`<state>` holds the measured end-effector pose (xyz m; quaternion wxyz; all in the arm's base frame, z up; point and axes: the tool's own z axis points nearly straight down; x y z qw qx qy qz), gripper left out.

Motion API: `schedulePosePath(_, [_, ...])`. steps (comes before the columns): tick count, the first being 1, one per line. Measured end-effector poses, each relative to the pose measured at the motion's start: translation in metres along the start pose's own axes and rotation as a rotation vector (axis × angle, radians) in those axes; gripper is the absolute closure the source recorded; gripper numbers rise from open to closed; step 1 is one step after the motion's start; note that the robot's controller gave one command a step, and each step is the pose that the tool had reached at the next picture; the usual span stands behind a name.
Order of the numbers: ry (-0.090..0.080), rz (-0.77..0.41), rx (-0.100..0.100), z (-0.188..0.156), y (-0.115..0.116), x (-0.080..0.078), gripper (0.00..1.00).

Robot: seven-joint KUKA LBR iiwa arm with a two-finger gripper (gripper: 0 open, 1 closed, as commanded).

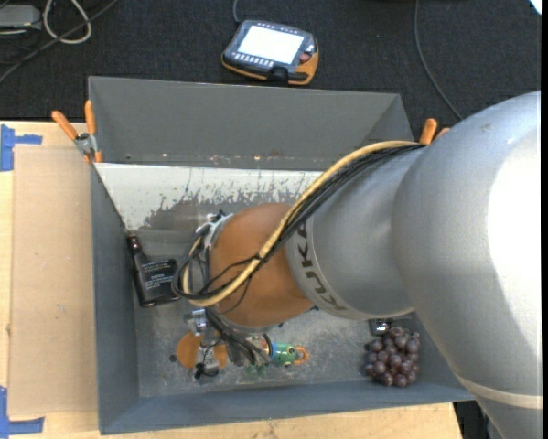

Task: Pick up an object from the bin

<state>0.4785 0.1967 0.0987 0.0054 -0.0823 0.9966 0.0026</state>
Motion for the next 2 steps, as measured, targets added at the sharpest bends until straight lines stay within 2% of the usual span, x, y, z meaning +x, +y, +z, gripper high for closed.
schedulePosePath(1, [0.003,0.002,0.0,-0.006,0.0,0.001,1.0])
schedulePosePath(2, [0.009,0.004,0.002,-0.032,0.0,0.002,1.0])
